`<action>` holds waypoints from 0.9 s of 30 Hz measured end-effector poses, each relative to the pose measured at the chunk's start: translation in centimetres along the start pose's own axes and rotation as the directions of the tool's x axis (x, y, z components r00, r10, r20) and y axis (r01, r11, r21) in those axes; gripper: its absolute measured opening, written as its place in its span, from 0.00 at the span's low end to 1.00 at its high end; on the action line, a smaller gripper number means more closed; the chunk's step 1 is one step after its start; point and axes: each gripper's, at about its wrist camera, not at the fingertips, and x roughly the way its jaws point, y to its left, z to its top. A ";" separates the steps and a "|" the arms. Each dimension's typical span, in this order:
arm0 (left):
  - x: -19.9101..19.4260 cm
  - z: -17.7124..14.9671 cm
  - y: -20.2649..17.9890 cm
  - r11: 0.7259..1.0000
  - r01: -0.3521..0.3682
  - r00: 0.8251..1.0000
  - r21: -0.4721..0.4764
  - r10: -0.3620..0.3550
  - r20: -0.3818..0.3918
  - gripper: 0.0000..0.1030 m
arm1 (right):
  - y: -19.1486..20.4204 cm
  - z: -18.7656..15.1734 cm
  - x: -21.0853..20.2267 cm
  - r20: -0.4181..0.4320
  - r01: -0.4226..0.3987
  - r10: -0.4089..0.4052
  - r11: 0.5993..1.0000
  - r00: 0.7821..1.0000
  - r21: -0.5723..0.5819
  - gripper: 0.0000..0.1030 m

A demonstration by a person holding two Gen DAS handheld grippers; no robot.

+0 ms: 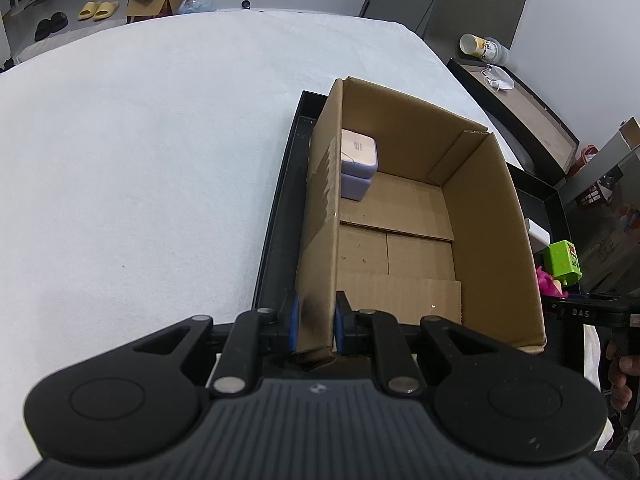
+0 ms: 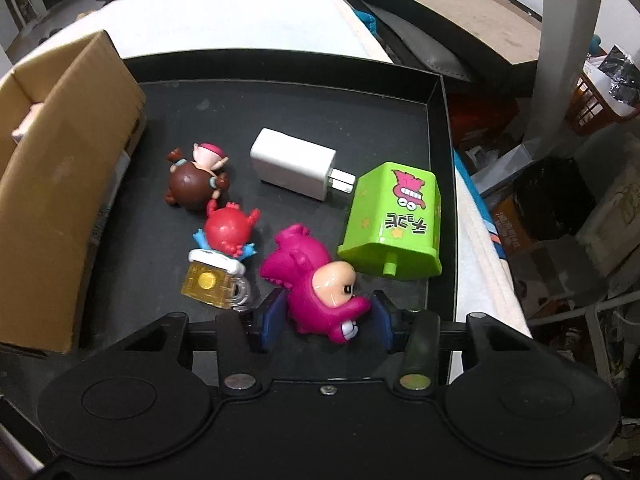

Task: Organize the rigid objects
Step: 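Grasp the pink dinosaur figure with the right gripper, then carry the pink dinosaur into the box and open the right gripper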

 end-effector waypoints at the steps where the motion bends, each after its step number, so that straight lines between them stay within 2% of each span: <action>1: 0.0 0.0 0.0 1.000 0.001 1.000 0.000 -0.001 0.000 0.16 | 0.0 -0.1 -0.3 0.005 -0.007 0.007 1.000 1.000 0.000 0.44; 10: -0.2 -0.1 0.1 1.000 0.009 1.000 0.001 -0.009 0.006 0.16 | -0.2 -0.5 -3.1 0.021 0.001 -0.001 1.000 1.000 0.010 0.44; 27: -1.0 -0.4 0.2 0.998 0.053 0.998 0.022 -0.054 0.024 0.13 | 1.2 1.5 -7.4 0.083 -0.006 0.007 1.000 0.996 -0.013 0.44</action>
